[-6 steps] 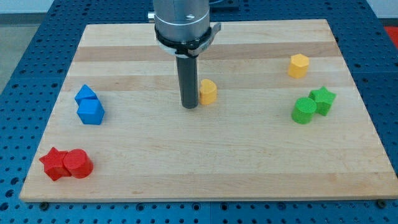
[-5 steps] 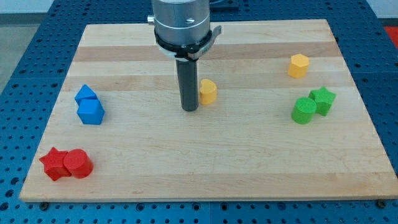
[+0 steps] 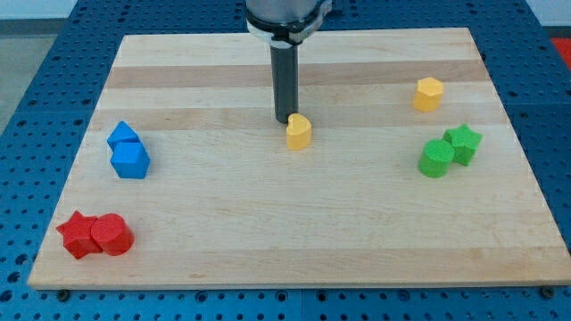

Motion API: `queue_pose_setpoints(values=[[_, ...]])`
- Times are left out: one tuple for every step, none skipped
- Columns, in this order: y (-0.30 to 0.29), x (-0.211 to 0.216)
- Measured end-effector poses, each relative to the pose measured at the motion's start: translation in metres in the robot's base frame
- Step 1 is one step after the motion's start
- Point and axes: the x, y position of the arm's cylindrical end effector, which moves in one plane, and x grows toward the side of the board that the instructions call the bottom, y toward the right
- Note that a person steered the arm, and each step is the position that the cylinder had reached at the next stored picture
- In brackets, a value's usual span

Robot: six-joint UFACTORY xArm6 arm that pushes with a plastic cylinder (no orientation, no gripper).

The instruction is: Slide the yellow heart to the left side of the green circle

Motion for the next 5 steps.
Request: queue_pose_setpoints(values=[[0.000,0.000],[0.000,0.000],[0.000,0.013],[-0.001,0.033],[-0.001,0.003]])
